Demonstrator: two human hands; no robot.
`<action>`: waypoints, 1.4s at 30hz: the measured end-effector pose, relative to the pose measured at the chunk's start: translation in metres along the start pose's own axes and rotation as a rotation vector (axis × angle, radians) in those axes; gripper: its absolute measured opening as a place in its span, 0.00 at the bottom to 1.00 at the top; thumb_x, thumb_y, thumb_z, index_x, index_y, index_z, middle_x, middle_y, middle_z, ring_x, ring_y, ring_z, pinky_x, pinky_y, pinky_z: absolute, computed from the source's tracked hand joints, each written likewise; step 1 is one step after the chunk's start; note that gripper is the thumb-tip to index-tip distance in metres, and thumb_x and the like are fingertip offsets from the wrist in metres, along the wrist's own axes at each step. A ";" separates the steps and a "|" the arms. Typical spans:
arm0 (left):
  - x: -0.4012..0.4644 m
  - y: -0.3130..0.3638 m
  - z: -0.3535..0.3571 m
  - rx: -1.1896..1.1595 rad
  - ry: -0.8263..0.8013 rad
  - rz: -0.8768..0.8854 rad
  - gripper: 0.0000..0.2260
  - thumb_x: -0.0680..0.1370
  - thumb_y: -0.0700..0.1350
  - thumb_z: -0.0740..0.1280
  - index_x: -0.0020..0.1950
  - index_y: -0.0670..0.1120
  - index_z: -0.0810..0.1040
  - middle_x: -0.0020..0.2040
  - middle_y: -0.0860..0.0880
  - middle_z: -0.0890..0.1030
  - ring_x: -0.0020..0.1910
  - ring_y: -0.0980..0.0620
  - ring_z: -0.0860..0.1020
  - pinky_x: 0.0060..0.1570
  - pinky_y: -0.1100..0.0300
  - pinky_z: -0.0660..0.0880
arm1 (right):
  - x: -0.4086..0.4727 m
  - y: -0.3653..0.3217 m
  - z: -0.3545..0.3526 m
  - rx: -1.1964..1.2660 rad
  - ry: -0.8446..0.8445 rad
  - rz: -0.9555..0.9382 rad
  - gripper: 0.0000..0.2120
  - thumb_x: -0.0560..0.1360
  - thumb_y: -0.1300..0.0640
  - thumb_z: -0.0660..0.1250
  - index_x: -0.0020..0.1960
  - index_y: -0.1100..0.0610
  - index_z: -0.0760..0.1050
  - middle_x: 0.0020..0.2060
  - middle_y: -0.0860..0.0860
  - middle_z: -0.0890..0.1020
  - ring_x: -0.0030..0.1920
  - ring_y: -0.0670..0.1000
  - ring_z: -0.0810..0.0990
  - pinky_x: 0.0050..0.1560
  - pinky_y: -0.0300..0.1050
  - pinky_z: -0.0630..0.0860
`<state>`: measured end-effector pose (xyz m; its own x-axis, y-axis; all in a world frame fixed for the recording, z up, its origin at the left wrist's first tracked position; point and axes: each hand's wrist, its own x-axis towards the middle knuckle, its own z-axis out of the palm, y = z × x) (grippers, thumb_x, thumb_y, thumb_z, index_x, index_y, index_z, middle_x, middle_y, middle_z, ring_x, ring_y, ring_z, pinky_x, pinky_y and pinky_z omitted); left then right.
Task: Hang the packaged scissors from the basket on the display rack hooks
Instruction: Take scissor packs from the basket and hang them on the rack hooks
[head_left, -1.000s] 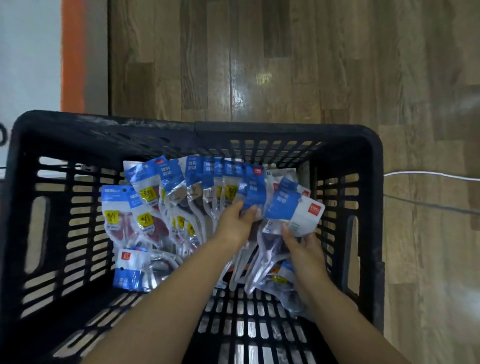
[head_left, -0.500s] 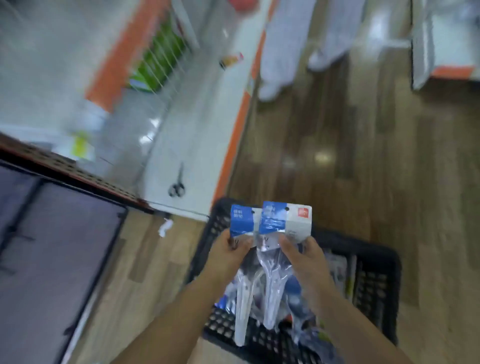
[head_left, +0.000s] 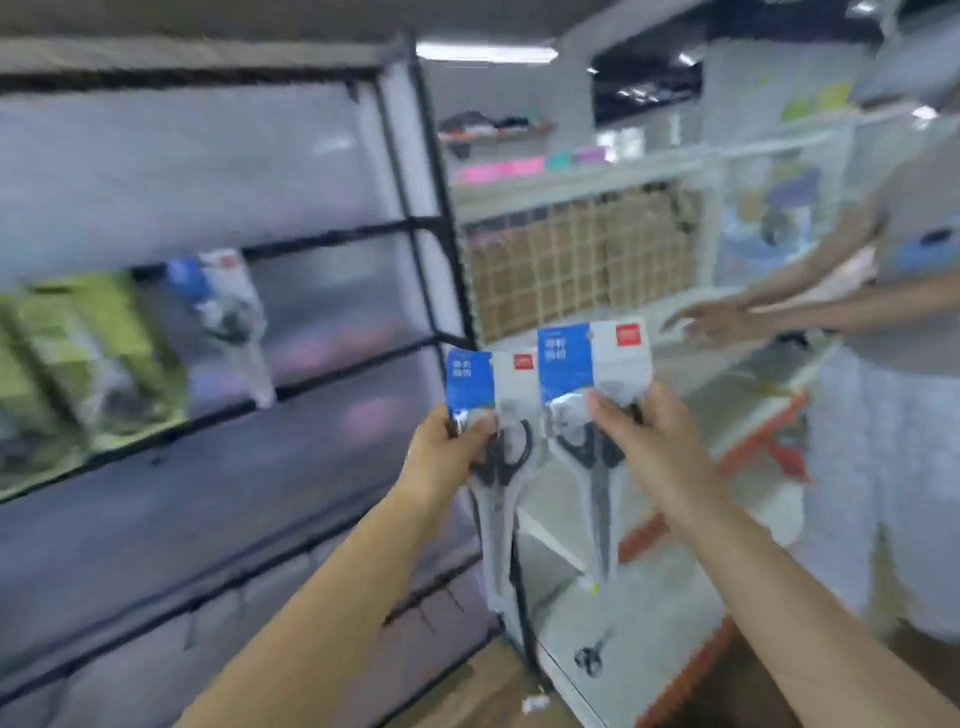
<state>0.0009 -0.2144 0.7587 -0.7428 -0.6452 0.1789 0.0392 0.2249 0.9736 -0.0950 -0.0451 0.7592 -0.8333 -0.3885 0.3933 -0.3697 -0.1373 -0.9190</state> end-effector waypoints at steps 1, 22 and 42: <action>-0.010 0.017 -0.022 -0.010 0.044 0.026 0.05 0.78 0.40 0.66 0.43 0.46 0.73 0.28 0.55 0.75 0.27 0.58 0.72 0.31 0.62 0.70 | 0.000 -0.023 0.014 0.022 -0.030 -0.038 0.05 0.75 0.60 0.68 0.50 0.57 0.75 0.43 0.52 0.82 0.38 0.43 0.79 0.37 0.28 0.70; -0.016 -0.041 -0.243 -0.160 0.434 -0.153 0.09 0.77 0.41 0.67 0.55 0.39 0.75 0.48 0.42 0.82 0.45 0.46 0.80 0.46 0.53 0.77 | -0.007 -0.020 0.262 0.075 -0.498 0.170 0.11 0.74 0.53 0.69 0.54 0.55 0.75 0.49 0.47 0.82 0.51 0.45 0.80 0.44 0.36 0.74; 0.099 0.016 -0.307 -0.134 0.410 0.081 0.05 0.77 0.43 0.68 0.50 0.45 0.75 0.47 0.42 0.81 0.44 0.45 0.81 0.43 0.52 0.79 | 0.095 -0.083 0.357 0.247 -0.396 -0.049 0.06 0.73 0.59 0.70 0.42 0.50 0.74 0.41 0.45 0.81 0.42 0.41 0.80 0.36 0.29 0.74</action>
<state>0.1329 -0.4987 0.8356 -0.4084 -0.8717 0.2707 0.1925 0.2077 0.9591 0.0029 -0.3963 0.8622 -0.5781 -0.6875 0.4394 -0.2558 -0.3587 -0.8977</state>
